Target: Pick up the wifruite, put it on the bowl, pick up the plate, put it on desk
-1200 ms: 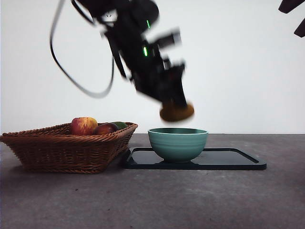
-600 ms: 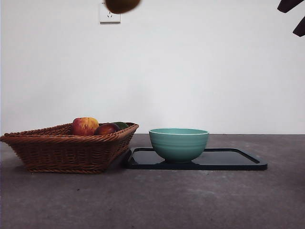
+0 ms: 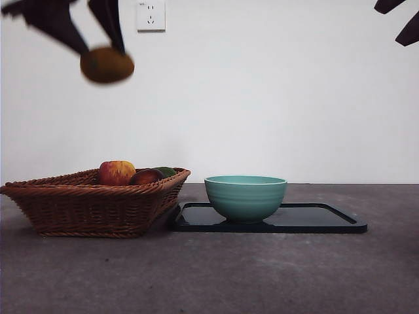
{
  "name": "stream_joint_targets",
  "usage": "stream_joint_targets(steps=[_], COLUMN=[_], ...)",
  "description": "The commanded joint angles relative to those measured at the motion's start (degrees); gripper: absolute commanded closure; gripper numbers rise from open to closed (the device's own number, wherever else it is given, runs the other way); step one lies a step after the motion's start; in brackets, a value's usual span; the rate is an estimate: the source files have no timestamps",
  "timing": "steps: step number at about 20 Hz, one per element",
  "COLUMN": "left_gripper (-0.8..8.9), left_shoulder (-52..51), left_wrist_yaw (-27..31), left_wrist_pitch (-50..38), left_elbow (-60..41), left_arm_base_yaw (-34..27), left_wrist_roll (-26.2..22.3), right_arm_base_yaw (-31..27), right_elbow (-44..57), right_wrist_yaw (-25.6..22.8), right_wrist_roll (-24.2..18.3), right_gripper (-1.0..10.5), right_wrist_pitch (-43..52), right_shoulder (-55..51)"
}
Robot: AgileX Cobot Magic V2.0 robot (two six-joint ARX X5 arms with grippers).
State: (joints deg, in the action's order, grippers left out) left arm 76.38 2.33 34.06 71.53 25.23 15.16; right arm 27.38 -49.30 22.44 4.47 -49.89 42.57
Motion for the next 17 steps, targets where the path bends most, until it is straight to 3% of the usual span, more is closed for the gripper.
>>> stream_joint_targets(steps=[1,6,13,17], left_gripper=[6.32,6.32,6.31,5.95], left_shoulder=[0.8,4.2,15.8,16.7], left_wrist_yaw=[2.4,6.3,6.8,6.8], left_wrist_pitch=[-6.6,-16.5,-20.5,-20.3], left_elbow=[-5.6,-15.4,-16.0,-16.0], left_arm_base_yaw=[0.2,0.2,0.2,0.2], left_wrist_roll=[3.8,3.7,3.5,3.5], right_arm_base_yaw=[0.4,0.4,0.4,0.4], right_elbow=[-0.3,-0.3,-0.3,-0.3], right_wrist_yaw=[0.1,0.1,0.1,0.1], right_wrist_roll=[-0.7,-0.7,-0.7,-0.6], right_gripper=[7.2,7.2,7.2,7.2], right_wrist_pitch=[0.5,0.6,0.6,0.6], right_shoulder=[0.3,0.3,0.3,0.3])
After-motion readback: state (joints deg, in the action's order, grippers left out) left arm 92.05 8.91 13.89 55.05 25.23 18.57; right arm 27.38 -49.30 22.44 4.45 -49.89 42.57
